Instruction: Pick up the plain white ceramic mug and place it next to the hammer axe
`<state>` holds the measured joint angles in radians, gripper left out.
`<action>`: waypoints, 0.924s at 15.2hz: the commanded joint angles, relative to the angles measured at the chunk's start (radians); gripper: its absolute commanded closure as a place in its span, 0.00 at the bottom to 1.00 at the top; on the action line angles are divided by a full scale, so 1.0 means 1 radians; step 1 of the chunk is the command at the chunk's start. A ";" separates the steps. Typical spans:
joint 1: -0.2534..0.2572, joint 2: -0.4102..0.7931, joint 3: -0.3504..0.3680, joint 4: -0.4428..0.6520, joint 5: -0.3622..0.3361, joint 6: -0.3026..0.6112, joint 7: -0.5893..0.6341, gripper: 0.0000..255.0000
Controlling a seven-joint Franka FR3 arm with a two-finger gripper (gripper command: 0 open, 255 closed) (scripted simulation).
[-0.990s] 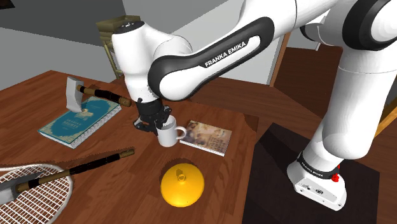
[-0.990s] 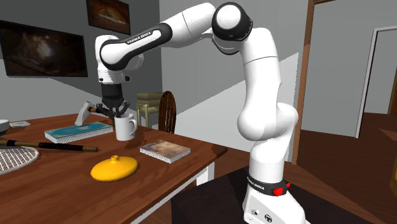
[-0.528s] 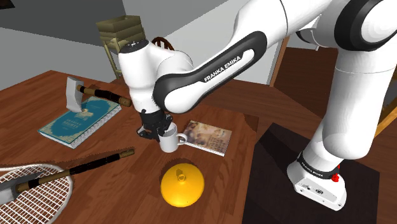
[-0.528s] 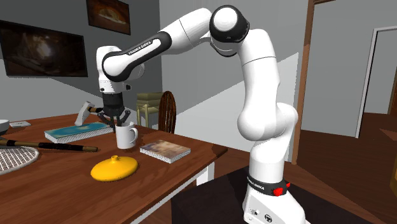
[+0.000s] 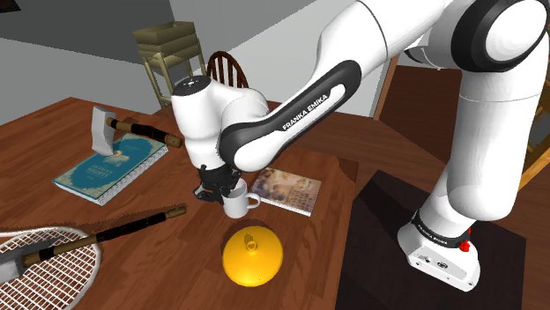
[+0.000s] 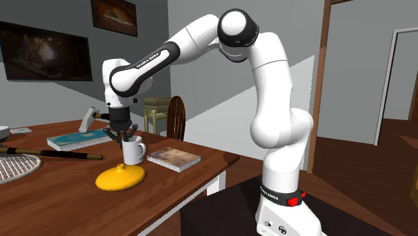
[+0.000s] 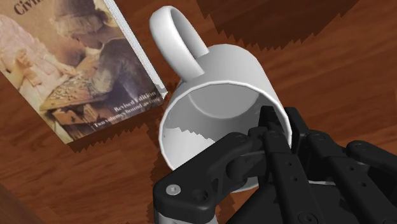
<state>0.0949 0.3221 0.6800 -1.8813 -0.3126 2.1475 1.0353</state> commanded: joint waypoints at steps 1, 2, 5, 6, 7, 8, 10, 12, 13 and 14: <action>0.001 0.001 -0.001 -0.001 -0.002 0.003 0.001 1.00; 0.001 0.001 -0.001 -0.001 -0.002 0.003 0.001 1.00; 0.001 0.001 -0.001 -0.001 -0.002 0.003 0.001 1.00; 0.001 0.001 -0.001 -0.001 -0.002 0.003 0.001 1.00; 0.001 0.002 -0.001 -0.001 -0.002 0.003 0.001 0.00; 0.001 0.002 -0.001 -0.001 -0.002 0.003 0.001 0.00; 0.001 0.002 -0.001 -0.001 -0.002 0.003 0.001 0.00; 0.001 0.002 -0.001 -0.001 -0.002 0.003 0.001 0.00; -0.004 -0.016 0.007 0.011 0.014 -0.023 -0.009 0.00; -0.008 -0.033 0.013 0.026 0.029 -0.050 -0.019 0.00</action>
<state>0.0930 0.3102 0.6859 -1.8566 -0.2997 2.1155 1.0255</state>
